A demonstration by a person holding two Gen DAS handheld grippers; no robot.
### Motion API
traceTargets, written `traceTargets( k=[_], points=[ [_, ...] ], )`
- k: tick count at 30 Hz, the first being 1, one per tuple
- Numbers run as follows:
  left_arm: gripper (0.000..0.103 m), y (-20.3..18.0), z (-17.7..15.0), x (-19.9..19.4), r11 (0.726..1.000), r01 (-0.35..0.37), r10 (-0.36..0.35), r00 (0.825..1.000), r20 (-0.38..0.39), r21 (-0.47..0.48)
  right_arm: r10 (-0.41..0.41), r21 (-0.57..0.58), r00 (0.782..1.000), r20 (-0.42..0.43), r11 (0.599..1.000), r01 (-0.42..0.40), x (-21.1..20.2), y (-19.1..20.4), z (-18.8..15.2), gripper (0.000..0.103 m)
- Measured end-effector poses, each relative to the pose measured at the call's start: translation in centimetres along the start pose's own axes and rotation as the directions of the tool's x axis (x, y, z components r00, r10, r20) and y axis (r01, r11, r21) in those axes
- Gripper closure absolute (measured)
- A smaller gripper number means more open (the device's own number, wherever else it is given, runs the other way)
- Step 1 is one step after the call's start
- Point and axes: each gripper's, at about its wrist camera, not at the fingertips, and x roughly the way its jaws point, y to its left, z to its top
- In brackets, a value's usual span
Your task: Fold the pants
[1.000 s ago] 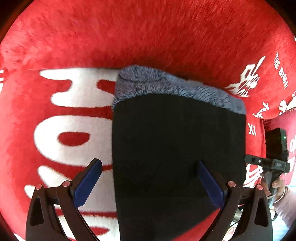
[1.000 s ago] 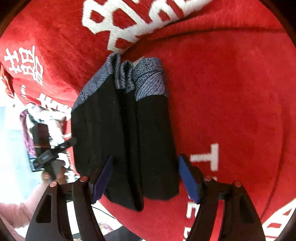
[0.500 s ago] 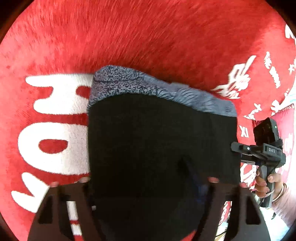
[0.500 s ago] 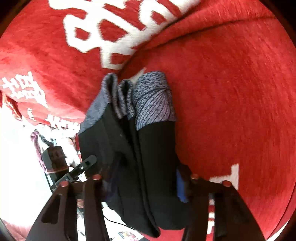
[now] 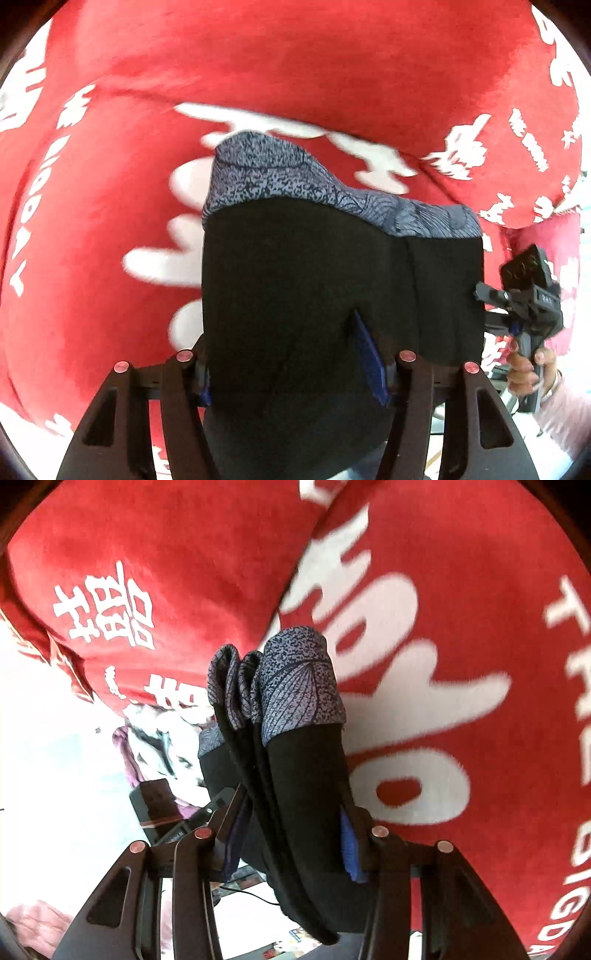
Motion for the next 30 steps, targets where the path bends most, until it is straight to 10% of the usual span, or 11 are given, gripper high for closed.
traceTargets(
  k=[3,9,20,24,30],
  points=[
    [0.014,2.5,-0.8,2.3,0.985,-0.168,0.167,0.986,-0.021,-0.033,-0.211,0.067,0.977,-0.001,0.975,0.211,2.1,-2.6,-1.1,0.056],
    [0.013,2.0,-0.1,-1.3,0.974,-0.217,0.223,0.969,0.107,-0.063,-0.347,0.065,0.932,0.101,0.937,0.342,-0.9,-0.6,-1.8,0.055],
    [0.002,-0.7,0.4,3.9,0.929,-0.358,0.350,0.931,0.100,0.088,-0.383,-0.208,0.914,0.133,0.891,0.404,5.3,6.0,-0.4,0.058],
    [0.000,1.2,0.5,3.5,0.959,-0.285,0.283,0.956,0.077,0.005,-0.401,-0.154,0.897,0.185,0.890,0.430,6.0,4.9,0.6,0.070],
    [0.000,-0.1,-0.8,1.2,0.931,-0.356,0.350,0.933,0.079,0.080,-0.493,-0.054,0.847,0.201,0.858,0.512,3.1,4.7,-0.5,0.060]
  ],
)
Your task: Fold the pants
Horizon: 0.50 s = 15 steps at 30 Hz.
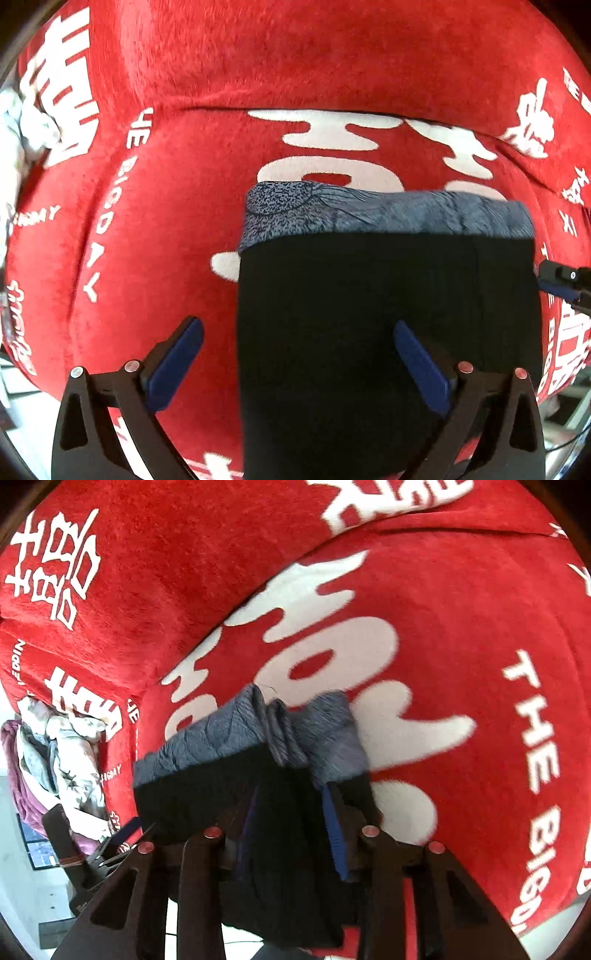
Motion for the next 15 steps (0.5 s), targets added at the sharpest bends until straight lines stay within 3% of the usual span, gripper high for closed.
traceTargets(
  k=[1,7,13,15],
  points=[
    [0.000,0.0,-0.2,-0.6,1.000,0.010,-0.010,1.000,0.000,0.006,-0.015,0.001,1.000,-0.002,1.000,0.015,-0.6,-0.1,-0.4,0.054],
    [0.000,-1.3,-2.6,-4.1,0.999,0.023,-0.022,0.999,-0.028,0.036,-0.088,-0.016,0.996,-0.011,0.996,0.088,-4.1,0.0,-4.1,0.041],
    [0.000,-2.3,-4.8,-8.1,0.998,0.059,-0.058,0.998,-0.025,0.022,-0.095,-0.006,0.995,-0.022,0.995,0.095,-6.2,0.8,-7.7,0.035],
    [0.000,-2.7,-5.5,-9.2,0.998,0.068,-0.068,0.998,-0.016,0.011,-0.085,-0.014,0.996,-0.026,0.996,0.084,-6.5,1.3,-8.3,0.028]
  ],
)
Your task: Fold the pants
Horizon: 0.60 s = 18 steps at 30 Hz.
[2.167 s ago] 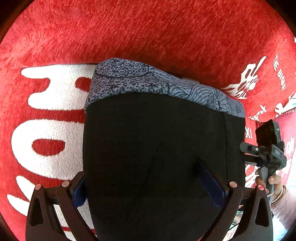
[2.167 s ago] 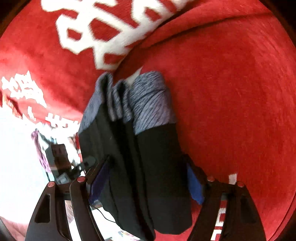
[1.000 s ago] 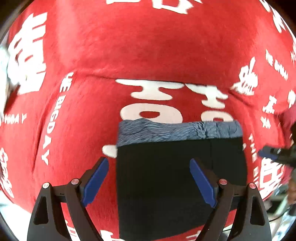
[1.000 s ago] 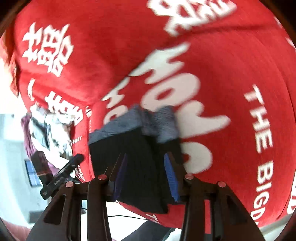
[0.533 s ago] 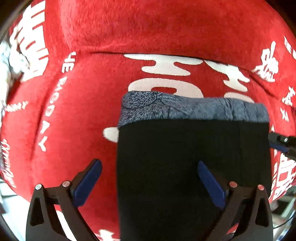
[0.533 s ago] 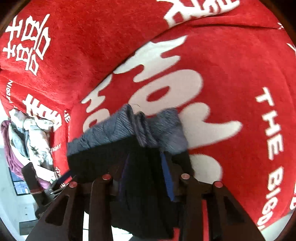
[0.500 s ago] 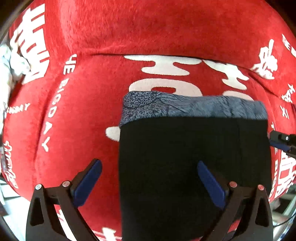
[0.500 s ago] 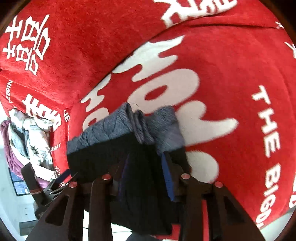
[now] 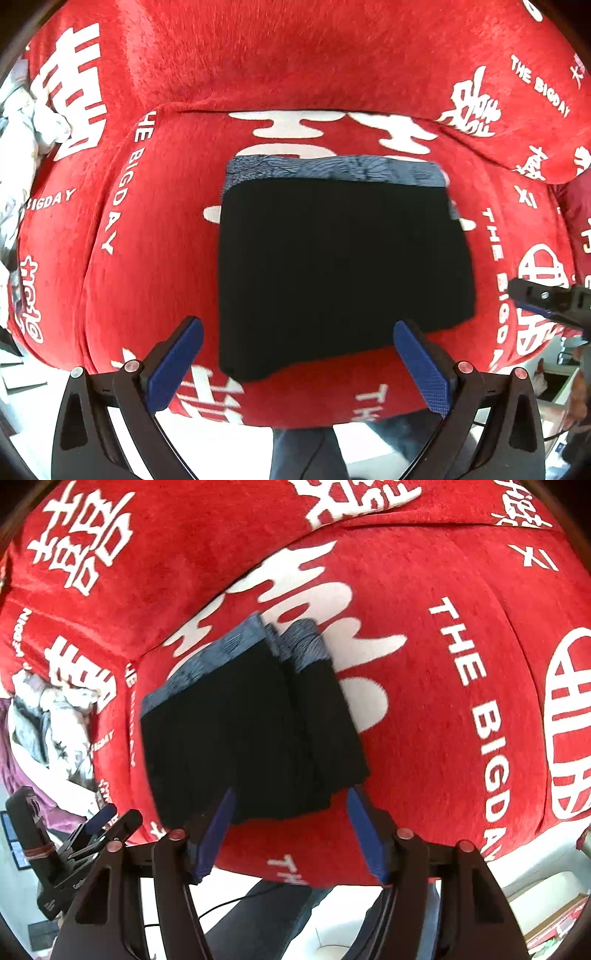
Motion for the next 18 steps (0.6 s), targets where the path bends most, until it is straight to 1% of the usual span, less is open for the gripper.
traceTargets(
  k=[3,5,7,9,12,13,16,18],
  points=[
    [0.000,-0.7,-0.7,-1.0,1.000,-0.005,0.005,1.000,0.001,-0.016,0.048,-0.019,0.999,-0.003,0.999,-0.048,-0.8,0.7,-0.8,0.025],
    [0.000,-1.4,-1.3,-1.7,0.999,-0.025,0.025,1.000,0.000,-0.029,0.058,-0.041,0.998,-0.013,0.997,-0.058,-1.3,1.2,-1.2,0.024],
    [0.000,-2.0,-1.8,-2.6,0.998,-0.035,0.035,0.999,0.007,-0.048,0.010,-0.077,1.000,-0.024,0.997,-0.012,-2.1,1.7,-1.7,0.024],
    [0.000,-2.9,-2.2,-3.4,0.998,-0.038,0.038,0.999,0.009,-0.042,-0.025,-0.113,1.000,-0.004,0.993,0.025,-3.6,2.1,-2.5,0.024],
    [0.000,-4.5,-2.9,-5.4,0.996,-0.084,0.085,0.996,0.036,-0.024,-0.065,-0.155,0.997,0.029,0.985,0.069,-6.6,2.1,-4.0,0.024],
    [0.000,-5.0,-3.1,-6.2,0.995,-0.097,0.098,0.994,0.047,-0.020,-0.081,-0.167,0.996,0.041,0.982,0.087,-7.3,2.0,-4.4,0.024],
    [0.000,-6.5,-3.9,-8.7,0.991,-0.132,0.133,0.987,0.087,-0.021,-0.165,-0.222,0.982,0.093,0.958,0.182,-9.9,1.5,-5.7,0.023],
    [0.000,-6.9,-4.1,-9.9,0.989,-0.147,0.149,0.983,0.105,-0.023,-0.171,-0.233,0.979,0.109,0.953,0.192,-11.1,1.2,-6.2,0.023]
  ],
)
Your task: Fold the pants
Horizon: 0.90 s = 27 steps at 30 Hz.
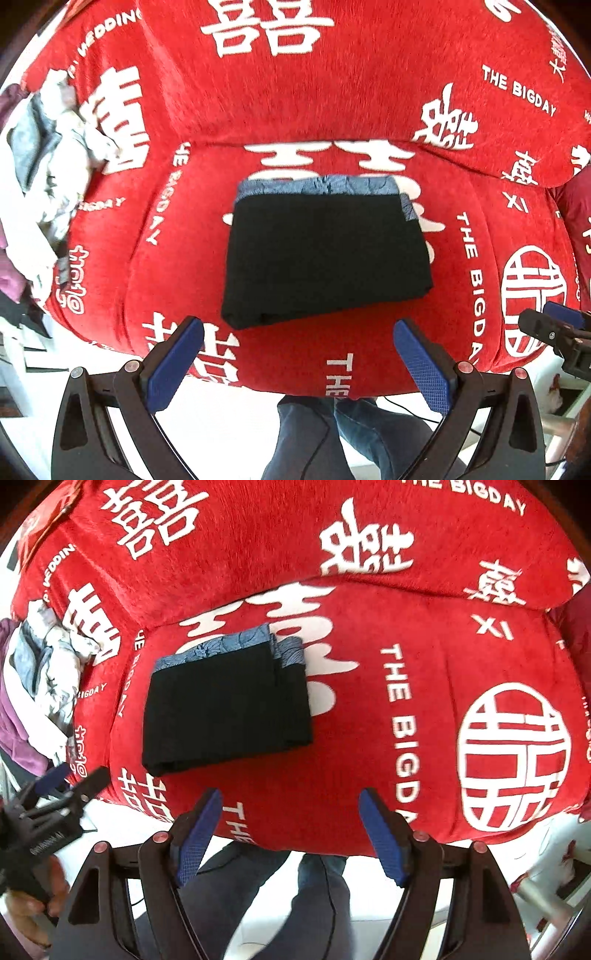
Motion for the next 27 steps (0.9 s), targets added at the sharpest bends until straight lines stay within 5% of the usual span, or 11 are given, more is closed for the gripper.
traceTargets(
  k=[13,27],
  points=[
    [0.000,0.1,0.0,-5.3,0.999,-0.047,0.048,0.998,0.045,-0.015,0.036,-0.036,0.997,0.065,0.999,-0.033,-4.8,1.8,-0.1,0.023],
    [0.000,5.9,6.5,-5.1,0.997,-0.040,0.034,0.996,0.083,0.066,0.003,0.015,0.995,0.096,1.000,-0.004,-3.0,9.2,3.4,0.023]
  ],
)
